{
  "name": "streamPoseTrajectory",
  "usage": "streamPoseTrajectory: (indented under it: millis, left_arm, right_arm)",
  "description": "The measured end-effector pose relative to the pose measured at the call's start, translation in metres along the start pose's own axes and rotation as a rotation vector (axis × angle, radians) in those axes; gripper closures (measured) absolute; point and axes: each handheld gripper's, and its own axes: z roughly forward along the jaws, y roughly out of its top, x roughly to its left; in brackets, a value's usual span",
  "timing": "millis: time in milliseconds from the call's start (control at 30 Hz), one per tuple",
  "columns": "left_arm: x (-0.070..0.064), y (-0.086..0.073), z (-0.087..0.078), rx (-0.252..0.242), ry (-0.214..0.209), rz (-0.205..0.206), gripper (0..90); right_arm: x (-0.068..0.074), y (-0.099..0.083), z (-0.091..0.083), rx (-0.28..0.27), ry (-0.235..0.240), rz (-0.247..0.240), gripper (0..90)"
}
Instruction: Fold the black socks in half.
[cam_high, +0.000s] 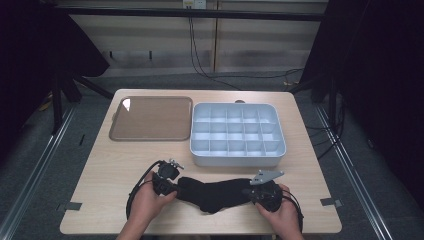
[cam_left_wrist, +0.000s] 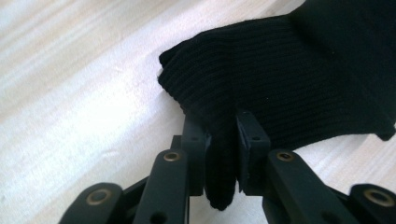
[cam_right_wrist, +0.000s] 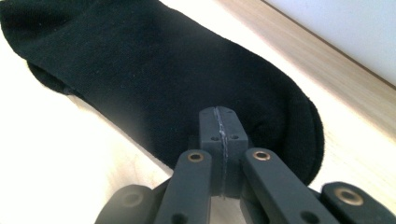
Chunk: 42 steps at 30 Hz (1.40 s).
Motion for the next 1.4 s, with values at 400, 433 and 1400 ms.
streamPoseTrajectory:
  millis: [400, 433, 1400]
  left_arm:
    - [0.005, 0.002, -0.011, 0.035, -0.012, -0.017, 77.3]
    - [0.005, 0.003, -0.014, 0.029, -0.019, -0.019, 77.2]
    - [0.004, 0.021, -0.045, 0.012, -0.054, 0.011, 77.0]
  right_arm:
    - [0.005, 0.004, 0.0, 0.013, 0.016, -0.016, 90.0]
    - [0.006, 0.004, 0.001, 0.012, 0.018, -0.011, 90.0]
    - [0.016, 0.021, -0.008, -0.017, 0.055, -0.022, 90.0]
